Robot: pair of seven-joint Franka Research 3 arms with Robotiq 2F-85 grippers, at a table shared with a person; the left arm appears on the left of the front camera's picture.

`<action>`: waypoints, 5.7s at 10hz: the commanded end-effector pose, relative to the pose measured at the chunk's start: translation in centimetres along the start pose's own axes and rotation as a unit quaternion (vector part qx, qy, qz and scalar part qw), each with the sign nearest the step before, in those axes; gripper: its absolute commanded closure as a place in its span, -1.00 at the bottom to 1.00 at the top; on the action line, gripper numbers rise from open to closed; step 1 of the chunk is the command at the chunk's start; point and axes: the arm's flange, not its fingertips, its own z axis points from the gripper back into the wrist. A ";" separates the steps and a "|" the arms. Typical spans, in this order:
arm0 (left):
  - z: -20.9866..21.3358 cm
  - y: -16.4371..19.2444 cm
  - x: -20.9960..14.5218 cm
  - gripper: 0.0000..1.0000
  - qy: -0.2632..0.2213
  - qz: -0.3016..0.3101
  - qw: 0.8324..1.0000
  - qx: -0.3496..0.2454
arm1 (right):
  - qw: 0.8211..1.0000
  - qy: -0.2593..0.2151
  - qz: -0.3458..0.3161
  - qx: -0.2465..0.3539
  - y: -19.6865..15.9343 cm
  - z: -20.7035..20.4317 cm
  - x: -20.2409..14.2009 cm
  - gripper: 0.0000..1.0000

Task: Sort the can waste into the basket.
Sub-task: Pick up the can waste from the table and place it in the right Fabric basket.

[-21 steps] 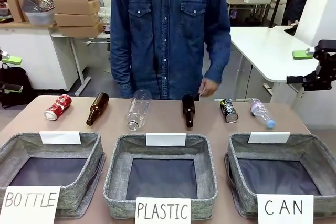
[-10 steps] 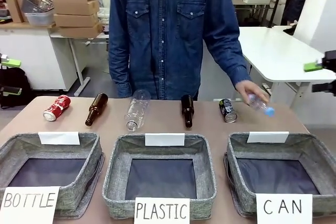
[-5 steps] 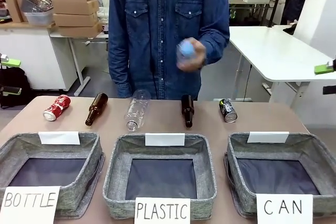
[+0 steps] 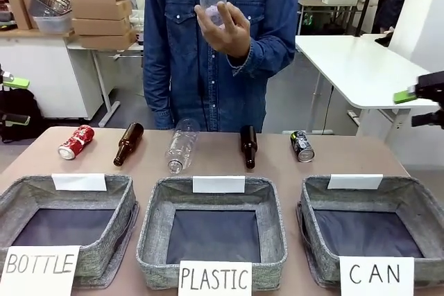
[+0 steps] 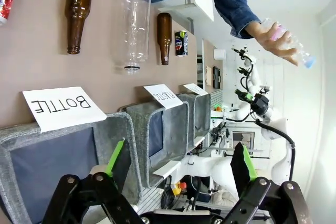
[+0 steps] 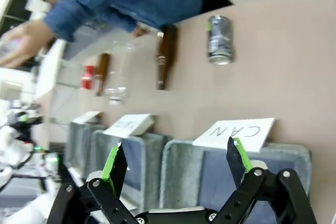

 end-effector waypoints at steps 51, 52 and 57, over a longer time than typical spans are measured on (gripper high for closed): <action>0.0 -0.2 0.1 -1.00 -0.003 -0.013 1.000 -0.011 | 0.911 0.290 0.246 -0.157 5.2 -6.8 1.2 1.00; 0.0 -0.2 0.1 -1.00 -0.003 -0.013 1.000 -0.011 | 0.902 0.302 0.270 -0.151 4.8 -5.2 -0.8 1.00; 0.0 -0.2 0.1 -1.00 -0.003 -0.013 1.000 -0.011 | 0.888 0.325 0.291 -0.147 3.5 -3.7 -3.7 1.00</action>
